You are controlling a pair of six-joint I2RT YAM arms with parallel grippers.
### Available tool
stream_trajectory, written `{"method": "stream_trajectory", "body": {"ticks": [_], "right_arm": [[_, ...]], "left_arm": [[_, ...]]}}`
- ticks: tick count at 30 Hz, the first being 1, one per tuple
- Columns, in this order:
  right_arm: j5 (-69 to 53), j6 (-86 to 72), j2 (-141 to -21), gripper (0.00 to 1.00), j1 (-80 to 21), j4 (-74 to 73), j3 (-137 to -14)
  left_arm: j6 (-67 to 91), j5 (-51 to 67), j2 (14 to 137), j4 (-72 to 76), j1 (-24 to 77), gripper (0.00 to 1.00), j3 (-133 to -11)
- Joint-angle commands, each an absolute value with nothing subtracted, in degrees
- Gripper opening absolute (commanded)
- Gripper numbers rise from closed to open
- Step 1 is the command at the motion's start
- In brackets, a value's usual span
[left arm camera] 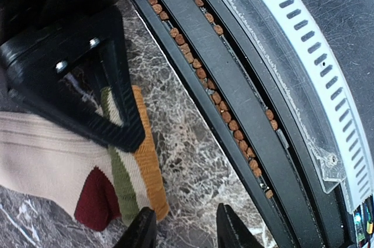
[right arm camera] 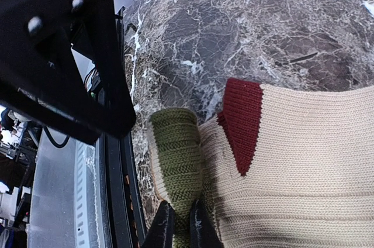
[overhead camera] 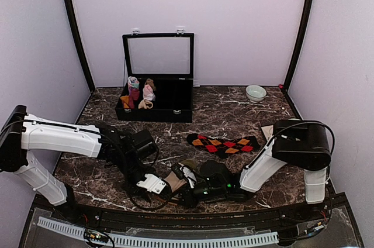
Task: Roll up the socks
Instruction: Roll the sock at the center of the board.
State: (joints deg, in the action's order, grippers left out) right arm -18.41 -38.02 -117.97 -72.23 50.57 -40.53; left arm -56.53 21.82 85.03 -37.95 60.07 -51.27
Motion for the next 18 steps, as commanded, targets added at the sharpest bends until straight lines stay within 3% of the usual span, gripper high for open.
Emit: {"method": "stream_trajectory", "body": {"ticks": [1, 18], "right_arm": [[-14.8, -41.0, -125.2, 0.00, -70.3, 24.7, -36.5], [-15.5, -42.4, -125.7, 0.00, -69.6, 22.3, -36.4]], "left_arm": [[-57.2, 20.8, 87.0, -36.4, 61.7, 0.35, -52.7], [-56.6, 14.6, 92.5, -28.4, 62.7, 0.35, -50.7]]}}
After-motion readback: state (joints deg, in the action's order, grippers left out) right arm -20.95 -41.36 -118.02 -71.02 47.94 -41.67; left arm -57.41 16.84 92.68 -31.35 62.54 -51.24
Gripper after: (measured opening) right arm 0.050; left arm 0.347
